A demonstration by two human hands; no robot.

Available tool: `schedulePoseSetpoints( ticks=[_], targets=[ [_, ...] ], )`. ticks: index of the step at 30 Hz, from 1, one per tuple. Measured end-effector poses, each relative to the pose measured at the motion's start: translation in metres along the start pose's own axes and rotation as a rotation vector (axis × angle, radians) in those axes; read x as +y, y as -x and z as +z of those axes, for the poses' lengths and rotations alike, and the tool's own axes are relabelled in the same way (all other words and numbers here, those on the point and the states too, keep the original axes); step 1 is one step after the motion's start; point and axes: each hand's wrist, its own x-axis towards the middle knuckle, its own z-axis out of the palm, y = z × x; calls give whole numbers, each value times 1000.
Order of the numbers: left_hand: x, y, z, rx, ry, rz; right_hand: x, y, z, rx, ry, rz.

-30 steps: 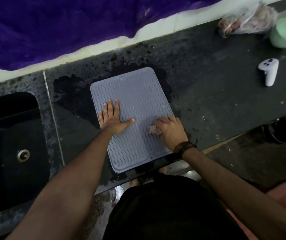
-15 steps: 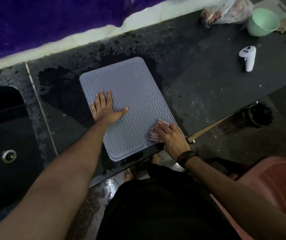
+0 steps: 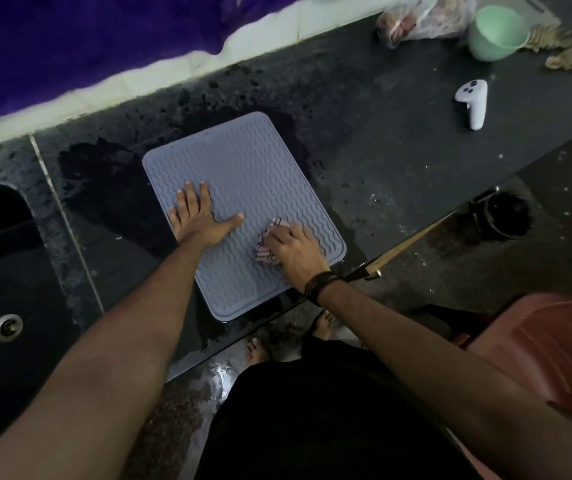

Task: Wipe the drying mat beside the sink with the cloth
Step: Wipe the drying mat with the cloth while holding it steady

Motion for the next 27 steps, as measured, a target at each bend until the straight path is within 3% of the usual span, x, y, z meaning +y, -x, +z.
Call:
schedulePoseSetpoints(
  ticks=[7,14,19,22,27],
  targets=[
    [1,-1,2,19,1,-12,32,70,4,-2,11,-123],
    [0,-2,4,41,0,-23,41,9,-23,29,-70,-37],
    [31,7,18,238,-64,-8,52,-10,-13,-67,-20,-26],
    [59,9,33,121,-161,89,54,-7,-7,-63,-37,-29],
    [64,5,29,-10,-165,9,66,19,-2,-31,-58,-72]
  ],
)
